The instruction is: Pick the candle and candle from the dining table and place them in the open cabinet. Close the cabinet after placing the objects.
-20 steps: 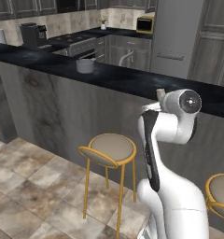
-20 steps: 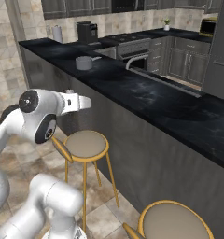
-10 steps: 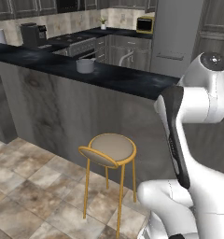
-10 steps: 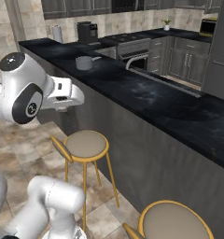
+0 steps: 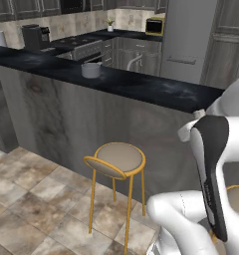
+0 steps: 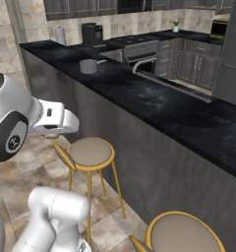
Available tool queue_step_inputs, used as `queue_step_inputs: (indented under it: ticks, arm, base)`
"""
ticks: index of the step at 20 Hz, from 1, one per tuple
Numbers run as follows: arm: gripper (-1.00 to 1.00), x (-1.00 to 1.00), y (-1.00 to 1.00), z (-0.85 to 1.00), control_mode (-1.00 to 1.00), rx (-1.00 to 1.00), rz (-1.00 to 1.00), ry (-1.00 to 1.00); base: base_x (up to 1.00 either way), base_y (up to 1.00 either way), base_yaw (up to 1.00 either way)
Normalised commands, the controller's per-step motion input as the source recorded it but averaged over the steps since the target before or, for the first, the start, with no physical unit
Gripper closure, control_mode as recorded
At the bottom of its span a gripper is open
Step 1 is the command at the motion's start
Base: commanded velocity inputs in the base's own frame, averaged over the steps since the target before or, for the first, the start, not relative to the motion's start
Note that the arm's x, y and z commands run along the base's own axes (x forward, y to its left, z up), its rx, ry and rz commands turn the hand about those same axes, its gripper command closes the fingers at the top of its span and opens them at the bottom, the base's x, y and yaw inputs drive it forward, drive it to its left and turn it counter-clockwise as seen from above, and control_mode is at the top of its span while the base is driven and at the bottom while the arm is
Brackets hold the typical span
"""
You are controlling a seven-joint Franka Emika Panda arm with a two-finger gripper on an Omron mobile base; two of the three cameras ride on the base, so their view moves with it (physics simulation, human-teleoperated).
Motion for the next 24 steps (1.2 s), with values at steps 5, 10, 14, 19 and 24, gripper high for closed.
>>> queue_step_inputs:
  ticks: [5,10,14,19,24]
  arm:
    - [1.0,-0.22,0.0,-0.37,-1.0,0.0,0.0,0.0]
    - [1.0,-0.19,0.0,-0.05,-1.0,0.0,0.0,-0.01]
    - [1.0,-0.19,0.0,0.0,-1.0,0.0,0.0,-0.04]
    - [1.0,-0.07,0.0,0.0,-1.0,0.0,0.0,-0.03]
    - [1.0,-0.03,0.0,0.0,-1.0,0.0,0.0,0.0]
  base:
    - [0.0,0.0,0.0]
    - [0.0,0.0,0.0]
    - [0.0,0.0,0.0]
    - [0.0,0.0,0.0]
    - [0.0,0.0,0.0]
